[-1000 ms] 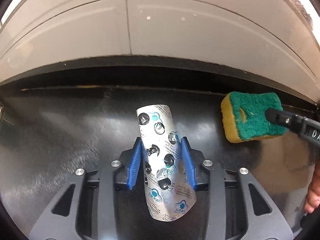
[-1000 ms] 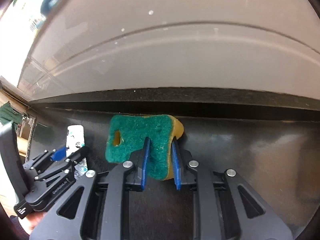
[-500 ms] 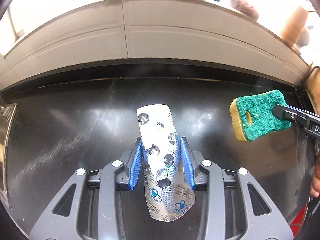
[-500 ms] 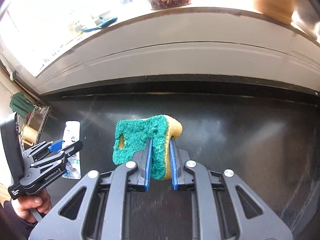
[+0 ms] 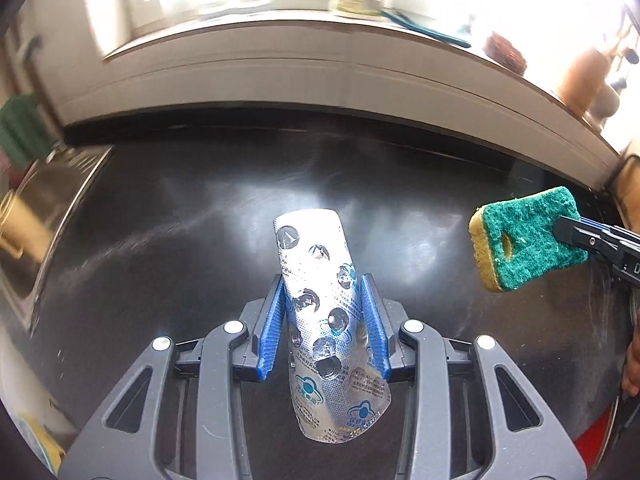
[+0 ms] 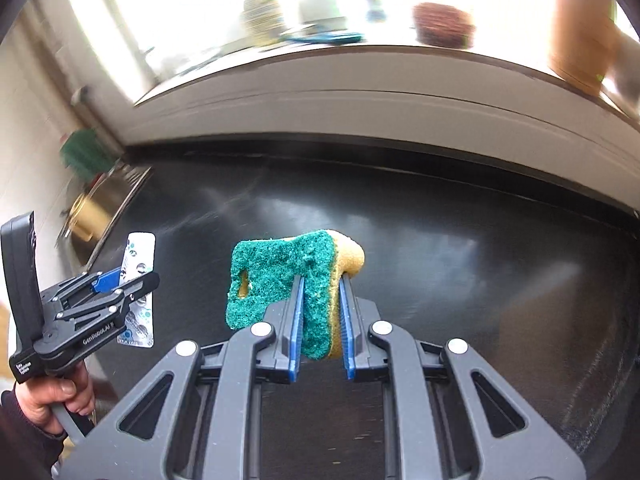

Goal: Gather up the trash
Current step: 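Carry blister pack and sponge to the bin and open both tools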

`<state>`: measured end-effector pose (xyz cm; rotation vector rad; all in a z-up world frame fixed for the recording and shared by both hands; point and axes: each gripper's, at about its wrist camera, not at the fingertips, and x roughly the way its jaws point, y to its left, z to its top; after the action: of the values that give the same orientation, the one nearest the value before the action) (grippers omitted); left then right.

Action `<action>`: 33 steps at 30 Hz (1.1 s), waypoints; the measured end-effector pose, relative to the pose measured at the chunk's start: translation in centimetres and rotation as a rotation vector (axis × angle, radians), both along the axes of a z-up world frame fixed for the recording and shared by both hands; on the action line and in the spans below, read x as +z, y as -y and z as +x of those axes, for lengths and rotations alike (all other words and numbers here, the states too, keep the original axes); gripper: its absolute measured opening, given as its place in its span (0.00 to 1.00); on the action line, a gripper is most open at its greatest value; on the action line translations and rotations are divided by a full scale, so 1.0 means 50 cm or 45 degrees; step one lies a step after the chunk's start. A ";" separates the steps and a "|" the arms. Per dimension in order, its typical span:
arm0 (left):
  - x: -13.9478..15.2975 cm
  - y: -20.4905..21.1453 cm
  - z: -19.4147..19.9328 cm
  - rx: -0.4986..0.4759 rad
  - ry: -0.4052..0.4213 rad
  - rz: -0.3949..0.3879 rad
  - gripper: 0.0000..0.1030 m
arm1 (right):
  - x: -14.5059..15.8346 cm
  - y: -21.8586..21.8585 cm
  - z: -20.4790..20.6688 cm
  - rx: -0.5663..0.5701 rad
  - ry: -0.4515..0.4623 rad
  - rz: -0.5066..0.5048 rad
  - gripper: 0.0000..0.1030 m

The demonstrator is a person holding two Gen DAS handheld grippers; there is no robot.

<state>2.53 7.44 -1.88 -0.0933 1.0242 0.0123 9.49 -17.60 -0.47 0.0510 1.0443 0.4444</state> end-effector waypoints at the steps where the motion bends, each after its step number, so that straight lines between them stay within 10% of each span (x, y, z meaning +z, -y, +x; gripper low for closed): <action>1: 0.004 -0.021 -0.025 0.043 0.002 0.008 0.36 | 0.003 -0.023 -0.008 0.045 0.002 0.004 0.16; 19: -0.077 -0.404 -0.557 0.940 -0.173 0.033 0.36 | -0.019 -0.672 -0.341 1.155 -0.069 -0.017 0.16; 33: -0.267 -0.582 -0.713 1.166 -0.201 -0.107 0.39 | -0.185 -0.977 -0.597 1.606 0.018 -0.310 0.17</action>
<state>-33.14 36.55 -15.23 -0.6390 1.0642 0.8201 -20.34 31.24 -9.73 -0.8700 1.0112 1.4354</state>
